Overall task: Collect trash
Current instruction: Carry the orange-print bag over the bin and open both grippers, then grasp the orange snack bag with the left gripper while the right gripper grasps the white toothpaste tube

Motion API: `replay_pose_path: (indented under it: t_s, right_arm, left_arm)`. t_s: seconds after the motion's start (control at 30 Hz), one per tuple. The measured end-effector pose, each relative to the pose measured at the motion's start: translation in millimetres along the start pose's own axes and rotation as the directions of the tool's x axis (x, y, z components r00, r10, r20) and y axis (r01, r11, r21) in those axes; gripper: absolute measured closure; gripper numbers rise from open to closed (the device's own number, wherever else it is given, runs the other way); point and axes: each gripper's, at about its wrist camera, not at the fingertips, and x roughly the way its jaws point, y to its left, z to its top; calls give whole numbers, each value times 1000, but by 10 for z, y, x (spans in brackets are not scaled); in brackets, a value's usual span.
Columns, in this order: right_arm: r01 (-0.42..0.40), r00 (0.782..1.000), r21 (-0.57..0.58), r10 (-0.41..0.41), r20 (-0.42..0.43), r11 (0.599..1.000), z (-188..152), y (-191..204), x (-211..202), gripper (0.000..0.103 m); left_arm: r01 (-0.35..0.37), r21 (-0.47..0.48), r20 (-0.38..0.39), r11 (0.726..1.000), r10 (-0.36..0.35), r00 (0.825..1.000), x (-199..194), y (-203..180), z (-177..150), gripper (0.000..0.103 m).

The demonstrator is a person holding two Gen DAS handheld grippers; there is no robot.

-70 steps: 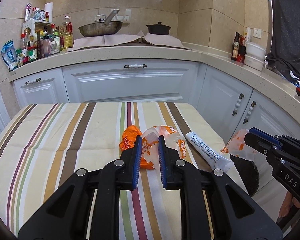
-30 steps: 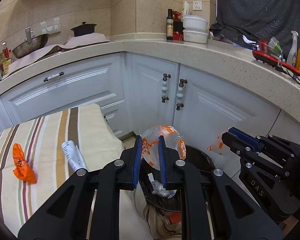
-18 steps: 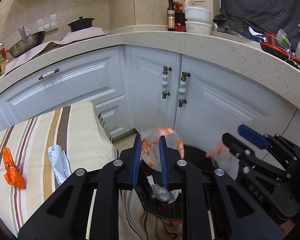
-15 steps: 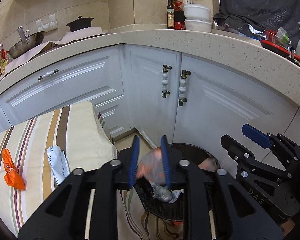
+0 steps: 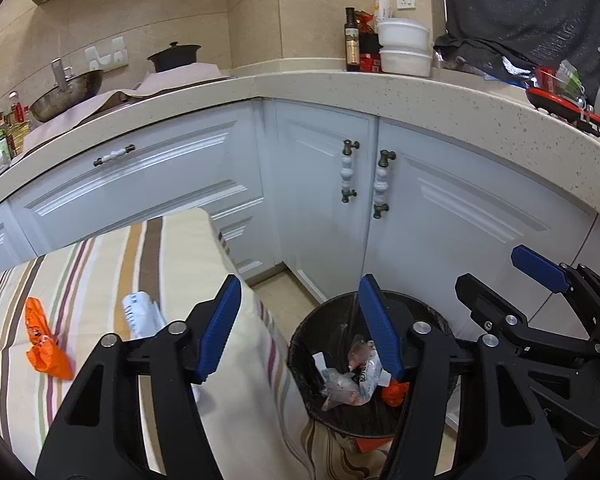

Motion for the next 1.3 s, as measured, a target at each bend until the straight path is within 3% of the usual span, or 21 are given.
replay_pose_path:
  t_s: [0.4,0.77,1.03,1.3]
  right_arm:
    - [-105,994,-56,106,4,993,73,644,-41,31]
    - [-220,975,-136,217,-38,966,84,1342,43,30]
    - [-288,956,-181,271,-113,940,54,1745,222,30]
    - [-313,928,-205,252,-274,927,-65,1932,556,30]
  left_arm:
    - [-120,-86,-8,989,120,993,-339,808,-190,35]
    - [-274,-170,-43,947,271,962,-685,1688,-496,33]
    - [-340,-210,-99,917,326,940,-714,2097,-699,32]
    - [-341,-223,-130,913,319,939,-625,2244,-783,26]
